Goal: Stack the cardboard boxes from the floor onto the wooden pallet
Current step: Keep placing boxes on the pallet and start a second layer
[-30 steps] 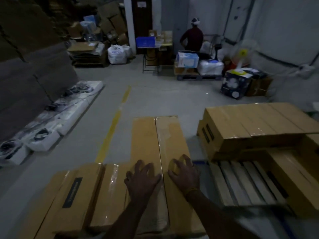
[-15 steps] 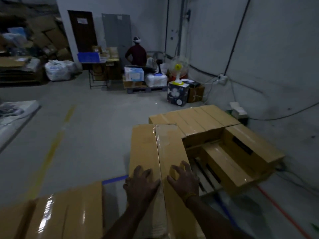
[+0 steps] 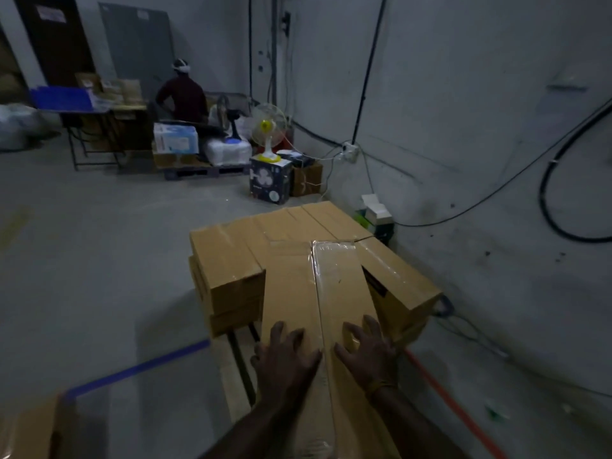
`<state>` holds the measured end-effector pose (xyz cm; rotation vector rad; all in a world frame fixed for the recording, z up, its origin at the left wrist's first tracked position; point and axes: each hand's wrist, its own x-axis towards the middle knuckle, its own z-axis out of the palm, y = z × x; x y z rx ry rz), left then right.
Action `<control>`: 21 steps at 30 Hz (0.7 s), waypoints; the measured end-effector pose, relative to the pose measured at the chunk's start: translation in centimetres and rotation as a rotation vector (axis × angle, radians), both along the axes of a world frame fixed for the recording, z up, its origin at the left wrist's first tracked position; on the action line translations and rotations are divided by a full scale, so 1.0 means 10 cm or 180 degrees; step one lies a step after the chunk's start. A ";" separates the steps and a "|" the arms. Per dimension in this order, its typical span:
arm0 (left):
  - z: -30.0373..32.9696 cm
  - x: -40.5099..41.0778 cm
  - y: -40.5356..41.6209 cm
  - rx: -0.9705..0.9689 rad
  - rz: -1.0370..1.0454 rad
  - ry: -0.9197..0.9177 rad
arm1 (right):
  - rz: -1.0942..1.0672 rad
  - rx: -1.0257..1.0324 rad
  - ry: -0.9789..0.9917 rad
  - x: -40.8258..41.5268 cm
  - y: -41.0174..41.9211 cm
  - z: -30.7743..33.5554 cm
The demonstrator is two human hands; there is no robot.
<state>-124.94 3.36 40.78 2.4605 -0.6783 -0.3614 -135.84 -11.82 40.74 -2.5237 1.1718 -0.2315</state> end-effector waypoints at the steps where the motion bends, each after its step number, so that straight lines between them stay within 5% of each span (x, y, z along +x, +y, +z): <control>1: -0.01 -0.02 -0.16 0.0006 -0.0021 0.0023 | -0.0029 0.0001 0.0013 -0.03 -0.15 -0.02; 21: -0.50 0.40 -3.24 0.0238 0.0343 0.0465 | 0.0159 0.0283 0.0508 0.45 -3.22 -0.36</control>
